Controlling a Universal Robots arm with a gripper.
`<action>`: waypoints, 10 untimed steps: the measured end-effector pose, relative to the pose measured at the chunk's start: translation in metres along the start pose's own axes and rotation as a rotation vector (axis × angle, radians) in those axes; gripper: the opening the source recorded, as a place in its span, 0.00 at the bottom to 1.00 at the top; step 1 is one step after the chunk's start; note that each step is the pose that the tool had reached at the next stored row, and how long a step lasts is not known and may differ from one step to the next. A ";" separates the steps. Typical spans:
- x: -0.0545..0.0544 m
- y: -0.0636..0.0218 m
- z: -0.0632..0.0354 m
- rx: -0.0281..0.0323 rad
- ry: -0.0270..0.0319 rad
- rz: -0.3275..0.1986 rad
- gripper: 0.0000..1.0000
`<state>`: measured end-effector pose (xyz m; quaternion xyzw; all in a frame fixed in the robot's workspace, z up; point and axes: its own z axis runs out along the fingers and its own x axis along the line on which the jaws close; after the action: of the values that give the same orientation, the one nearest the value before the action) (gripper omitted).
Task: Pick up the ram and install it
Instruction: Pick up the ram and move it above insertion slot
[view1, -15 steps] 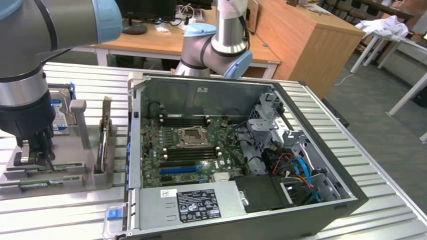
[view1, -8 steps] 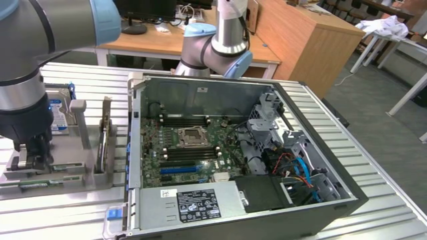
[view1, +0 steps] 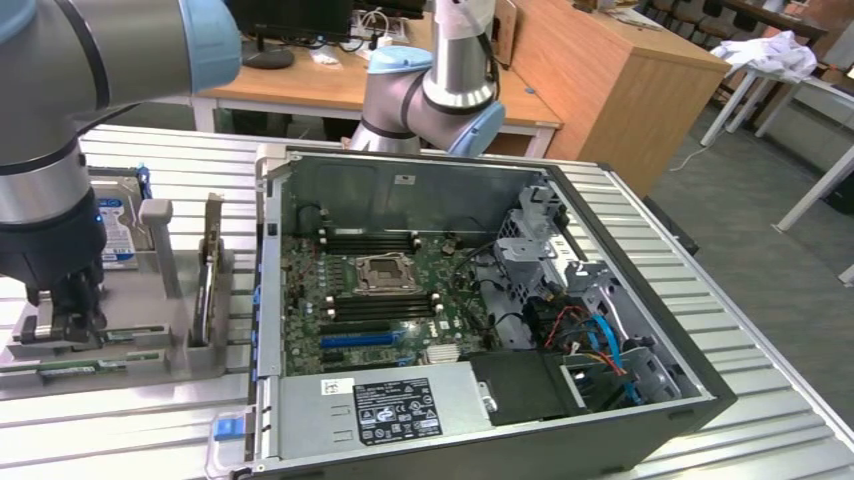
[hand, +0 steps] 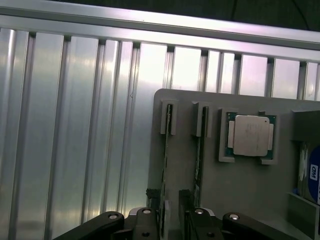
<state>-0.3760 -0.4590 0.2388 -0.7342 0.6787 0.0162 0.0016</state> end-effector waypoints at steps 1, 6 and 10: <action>0.000 0.0000 0.0006 -0.0001 0.0001 0.000 0.30; 0.000 0.0001 0.0038 -0.0001 0.0001 0.000 0.30; 0.000 0.0002 0.0061 0.0000 0.0001 0.000 0.30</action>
<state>-0.3763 -0.4593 0.2327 -0.7342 0.6787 0.0162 0.0016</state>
